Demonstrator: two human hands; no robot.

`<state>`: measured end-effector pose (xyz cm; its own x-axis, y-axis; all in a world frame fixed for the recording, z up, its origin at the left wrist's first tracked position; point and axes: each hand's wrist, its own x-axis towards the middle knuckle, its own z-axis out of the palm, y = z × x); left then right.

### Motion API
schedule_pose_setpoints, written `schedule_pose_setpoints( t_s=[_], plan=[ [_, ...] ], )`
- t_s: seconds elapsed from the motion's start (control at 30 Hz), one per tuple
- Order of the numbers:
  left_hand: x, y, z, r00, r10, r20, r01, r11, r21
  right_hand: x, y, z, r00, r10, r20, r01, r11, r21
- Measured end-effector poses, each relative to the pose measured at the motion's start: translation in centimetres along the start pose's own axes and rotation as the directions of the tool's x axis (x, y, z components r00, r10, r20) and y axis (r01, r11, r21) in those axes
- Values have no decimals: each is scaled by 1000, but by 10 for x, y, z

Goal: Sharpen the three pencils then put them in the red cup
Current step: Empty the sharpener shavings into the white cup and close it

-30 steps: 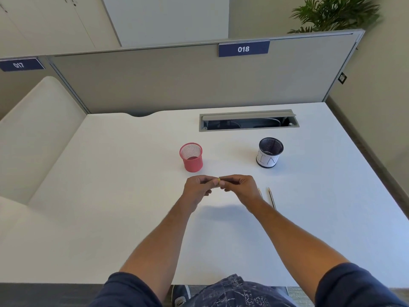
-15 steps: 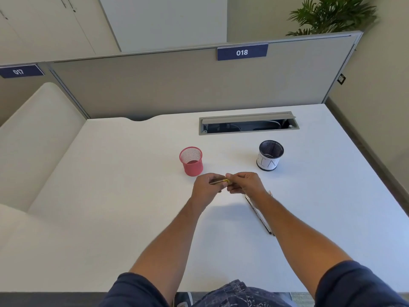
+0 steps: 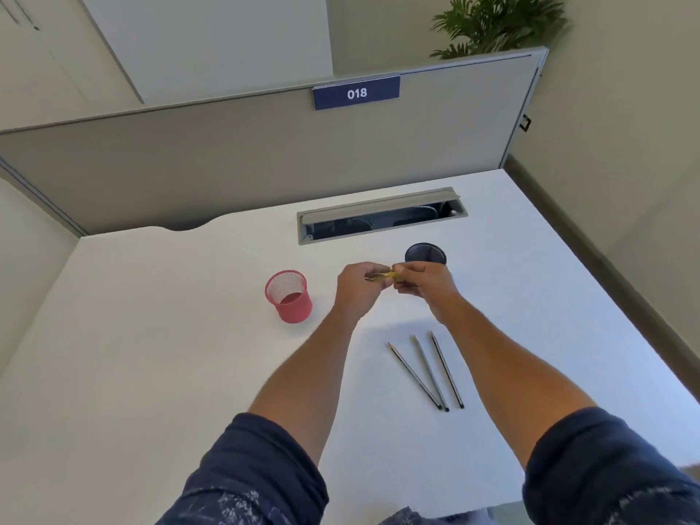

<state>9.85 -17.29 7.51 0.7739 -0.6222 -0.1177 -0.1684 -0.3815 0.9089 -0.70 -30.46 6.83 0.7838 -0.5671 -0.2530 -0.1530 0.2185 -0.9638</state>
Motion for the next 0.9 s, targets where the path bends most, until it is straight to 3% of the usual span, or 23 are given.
schedule_pose_setpoints(
  t_s=[0.23,0.43,0.67,0.9],
  plan=[
    [49,27,32,997,53,57,-55,998,23,37,-19,-36,990,-34,-139,17,992,-124],
    [82,31,51,992,13,129,-13,1000,0,57,-22,-52,972,-61,-226,9,974,-225],
    [97,27,56,985,-5,171,15,998,-55,70,-16,-67,994,41,-105,-50,996,-80],
    [102,23,57,979,-47,201,67,993,-95,74,-14,-67,991,-56,-123,22,964,-264]
  ],
)
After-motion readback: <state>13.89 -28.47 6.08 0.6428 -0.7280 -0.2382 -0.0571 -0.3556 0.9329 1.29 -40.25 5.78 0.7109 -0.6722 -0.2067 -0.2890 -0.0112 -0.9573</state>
